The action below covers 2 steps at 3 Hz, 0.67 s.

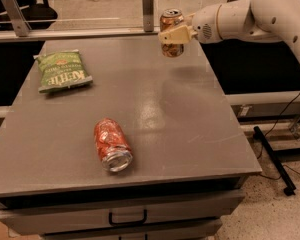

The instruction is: Move orange can near coke can

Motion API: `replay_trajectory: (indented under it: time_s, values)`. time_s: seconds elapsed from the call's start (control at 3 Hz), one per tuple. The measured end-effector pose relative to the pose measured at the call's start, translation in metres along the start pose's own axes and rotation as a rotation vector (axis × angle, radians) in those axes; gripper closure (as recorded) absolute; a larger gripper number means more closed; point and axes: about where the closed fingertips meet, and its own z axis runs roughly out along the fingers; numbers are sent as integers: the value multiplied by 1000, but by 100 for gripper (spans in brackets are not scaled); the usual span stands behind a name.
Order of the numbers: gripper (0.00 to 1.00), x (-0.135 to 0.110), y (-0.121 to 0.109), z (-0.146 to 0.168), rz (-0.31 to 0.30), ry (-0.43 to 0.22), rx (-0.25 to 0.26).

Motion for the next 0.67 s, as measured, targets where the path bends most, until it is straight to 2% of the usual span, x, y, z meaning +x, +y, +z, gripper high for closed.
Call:
replay_trajectory:
  time_s: [0.33,0.67]
  values:
    - [100,5,11,4,-2,13,-18]
    - [100,-2,42,-4,-26,0,-57]
